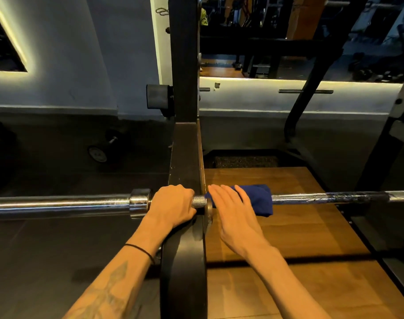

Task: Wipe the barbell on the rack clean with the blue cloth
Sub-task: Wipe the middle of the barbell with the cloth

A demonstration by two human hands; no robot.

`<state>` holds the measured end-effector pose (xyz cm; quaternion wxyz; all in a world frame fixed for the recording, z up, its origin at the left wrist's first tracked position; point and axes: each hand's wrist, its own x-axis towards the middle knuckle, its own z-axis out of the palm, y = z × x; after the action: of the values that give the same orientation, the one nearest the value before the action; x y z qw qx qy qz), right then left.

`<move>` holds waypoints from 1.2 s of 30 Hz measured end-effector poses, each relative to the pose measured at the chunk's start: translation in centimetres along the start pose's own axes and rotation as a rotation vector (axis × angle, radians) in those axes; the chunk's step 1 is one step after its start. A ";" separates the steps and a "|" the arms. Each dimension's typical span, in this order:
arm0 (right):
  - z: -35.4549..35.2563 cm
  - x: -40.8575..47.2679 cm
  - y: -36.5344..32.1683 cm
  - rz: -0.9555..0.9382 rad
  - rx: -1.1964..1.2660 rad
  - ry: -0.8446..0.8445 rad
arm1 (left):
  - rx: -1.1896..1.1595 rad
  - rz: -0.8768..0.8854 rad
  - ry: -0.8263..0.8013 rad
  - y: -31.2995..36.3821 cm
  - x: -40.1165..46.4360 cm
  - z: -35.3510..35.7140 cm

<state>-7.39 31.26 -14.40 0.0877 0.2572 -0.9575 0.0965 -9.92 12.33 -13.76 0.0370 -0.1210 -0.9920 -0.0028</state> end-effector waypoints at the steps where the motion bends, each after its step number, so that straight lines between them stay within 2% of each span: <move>1: 0.2 0.0 -0.1 -0.015 0.000 -0.004 | 0.013 -0.005 0.040 0.1 -0.2 0.1; 5: -0.1 -0.9 1.9 0.002 -0.087 0.033 | 0.047 -0.003 0.194 0.2 -1.0 1.2; 9: -0.4 -2.4 4.9 0.212 -0.136 0.106 | 0.090 0.010 0.292 0.4 -1.3 2.2; 12: -0.6 -2.2 3.8 0.315 -0.102 0.050 | 0.093 -0.009 0.317 0.8 -1.3 2.3; 15: -0.1 -0.5 0.6 0.211 -0.085 0.052 | 0.090 -0.054 0.178 1.1 -1.1 1.2; 18: 1.4 0.6 -1.1 0.042 -0.092 0.021 | 0.003 -0.074 -0.066 0.4 0.7 -0.5; 19: 1.4 0.6 -1.3 0.019 -0.082 -0.025 | -0.020 -0.067 -0.167 0.0 1.5 -0.9; 21: 0.8 0.1 -0.5 -0.029 -0.090 0.014 | -0.079 -0.061 -0.364 -0.6 2.8 -1.6; 23: 0.2 -0.7 1.5 0.020 -0.110 0.018 | -0.096 -0.051 -0.449 -0.7 3.4 -1.6; 25: -0.1 -1.5 3.4 0.118 -0.158 0.027 | -0.082 -0.035 -0.363 -0.4 3.2 -1.3; 27: 0.2 -2.1 4.5 0.221 -0.173 0.022 | -0.033 -0.011 -0.196 0.0 2.4 -0.8; 30: 0.3 -2.4 3.3 0.291 -0.169 0.044 | 0.021 0.031 -0.055 0.1 1.2 -0.2; 36: 1.2 -1.3 0.0 0.132 -0.129 0.006 | 0.049 0.036 0.141 0.3 0.1 1.1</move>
<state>-6.45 31.65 -15.80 0.1003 0.1872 -0.9763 0.0409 -10.04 12.61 -14.84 0.1100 -0.1373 -0.9843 0.0138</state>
